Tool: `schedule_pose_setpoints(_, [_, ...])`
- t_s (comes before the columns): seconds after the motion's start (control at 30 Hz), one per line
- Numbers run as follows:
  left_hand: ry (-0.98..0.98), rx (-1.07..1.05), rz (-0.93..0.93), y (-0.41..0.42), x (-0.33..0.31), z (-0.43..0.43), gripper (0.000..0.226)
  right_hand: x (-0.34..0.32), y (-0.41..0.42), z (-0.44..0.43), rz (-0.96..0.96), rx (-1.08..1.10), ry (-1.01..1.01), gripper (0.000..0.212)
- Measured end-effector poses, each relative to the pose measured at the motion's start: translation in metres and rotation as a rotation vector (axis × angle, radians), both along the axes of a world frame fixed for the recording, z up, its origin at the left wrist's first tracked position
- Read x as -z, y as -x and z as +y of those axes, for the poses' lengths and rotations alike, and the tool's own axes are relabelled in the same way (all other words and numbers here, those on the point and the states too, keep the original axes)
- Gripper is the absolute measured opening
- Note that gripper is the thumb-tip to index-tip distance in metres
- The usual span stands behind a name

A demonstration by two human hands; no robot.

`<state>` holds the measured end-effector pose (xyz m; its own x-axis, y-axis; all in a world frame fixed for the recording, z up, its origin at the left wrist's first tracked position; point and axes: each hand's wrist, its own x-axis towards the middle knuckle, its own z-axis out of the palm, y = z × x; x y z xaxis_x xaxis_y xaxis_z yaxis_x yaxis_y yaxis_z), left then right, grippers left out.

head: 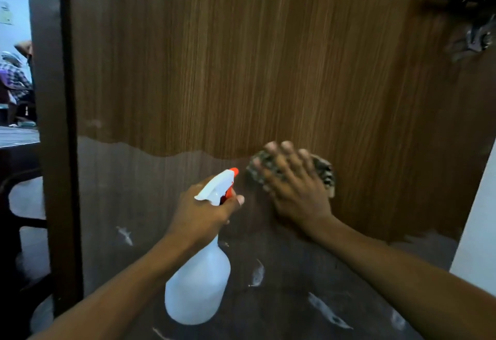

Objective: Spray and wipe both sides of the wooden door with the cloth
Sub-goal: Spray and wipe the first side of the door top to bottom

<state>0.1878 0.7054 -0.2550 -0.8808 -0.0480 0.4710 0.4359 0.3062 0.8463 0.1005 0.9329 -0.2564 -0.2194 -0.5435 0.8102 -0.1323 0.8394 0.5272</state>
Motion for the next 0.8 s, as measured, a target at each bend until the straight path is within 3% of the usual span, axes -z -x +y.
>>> schedule_pose_setpoints(0.1, [0.021,-0.007,0.050,-0.001,-0.001,-0.015,0.043,0.042,0.007,-0.008,-0.082,-0.066,-0.286,0.068])
schedule_pose_setpoints(0.2, [-0.033,-0.021,-0.019,0.005,0.004,-0.028,0.036,0.065,-0.008,0.026,-0.113,0.006,-0.495,0.074])
schedule_pose_setpoints(0.27, [-0.086,-0.031,-0.057,0.008,0.003,-0.033,0.039,0.051,-0.013,0.046,-0.102,0.049,-0.450,0.076])
schedule_pose_setpoints(0.37, [-0.096,-0.051,-0.069,0.012,0.002,-0.045,0.040,0.016,-0.009,0.016,-0.017,0.066,-0.088,0.064])
schedule_pose_setpoints(0.43, [-0.078,-0.071,-0.051,0.012,0.001,-0.053,0.042,0.001,0.001,-0.036,0.008,0.052,0.047,0.059])
schedule_pose_setpoints(0.5, [-0.070,-0.096,-0.028,0.011,0.001,-0.063,0.044,0.002,0.015,-0.083,-0.031,0.000,-0.020,0.059])
schedule_pose_setpoints(0.57, [-0.051,-0.114,-0.005,0.008,0.000,-0.075,0.043,0.023,0.023,-0.103,-0.092,-0.046,-0.210,0.062])
schedule_pose_setpoints(0.7, [-0.081,-0.147,-0.028,0.006,0.003,-0.105,0.039,0.054,0.009,-0.066,-0.135,-0.048,-0.521,0.071])
schedule_pose_setpoints(0.8, [-0.104,-0.180,-0.054,0.006,0.008,-0.113,0.043,0.032,0.003,-0.039,-0.102,0.000,-0.327,0.067])
